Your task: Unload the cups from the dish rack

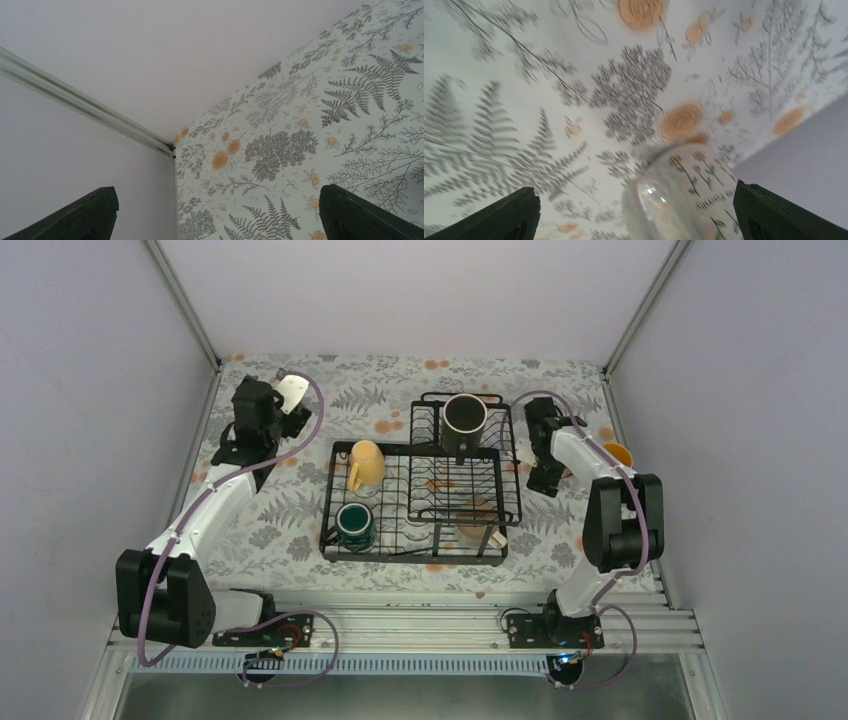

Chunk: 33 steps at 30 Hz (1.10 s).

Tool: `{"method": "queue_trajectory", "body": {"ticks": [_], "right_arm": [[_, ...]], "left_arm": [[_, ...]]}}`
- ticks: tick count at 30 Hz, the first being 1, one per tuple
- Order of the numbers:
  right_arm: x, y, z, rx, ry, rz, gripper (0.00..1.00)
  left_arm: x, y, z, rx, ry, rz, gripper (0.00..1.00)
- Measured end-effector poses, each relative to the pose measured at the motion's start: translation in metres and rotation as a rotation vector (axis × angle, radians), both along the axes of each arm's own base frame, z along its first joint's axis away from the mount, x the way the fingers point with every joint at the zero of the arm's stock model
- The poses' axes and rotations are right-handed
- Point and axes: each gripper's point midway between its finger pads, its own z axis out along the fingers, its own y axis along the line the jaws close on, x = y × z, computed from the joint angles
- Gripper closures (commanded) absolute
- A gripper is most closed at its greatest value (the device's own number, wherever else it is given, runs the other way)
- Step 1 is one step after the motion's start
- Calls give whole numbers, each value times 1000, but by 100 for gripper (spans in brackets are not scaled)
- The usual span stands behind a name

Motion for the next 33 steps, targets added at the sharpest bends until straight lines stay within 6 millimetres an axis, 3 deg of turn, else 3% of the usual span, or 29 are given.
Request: {"method": "queue_trajectory", "body": {"ticks": [4, 7, 10, 12, 18, 22, 33], "right_arm": [[-2, 12, -1, 192, -25, -40, 0], [-4, 17, 14, 343, -83, -55, 0], [-17, 24, 34, 481, -158, -38, 0], [-30, 34, 38, 547, -169, -11, 3], [-85, 74, 21, 754, -65, 65, 16], [-113, 88, 18, 831, -43, 92, 24], [-155, 111, 7, 957, -18, 143, 20]], "left_arm": [[-1, 0, 1, 0, 4, 0, 0], [-2, 0, 3, -1, 4, 0, 0], [-4, 1, 4, -2, 4, 1, 0], [-4, 1, 4, -3, 9, 2, 0], [-7, 1, 4, -19, 18, 7, 0], [-8, 1, 2, -24, 23, 10, 0], [-8, 2, 3, -26, 21, 21, 0]]}}
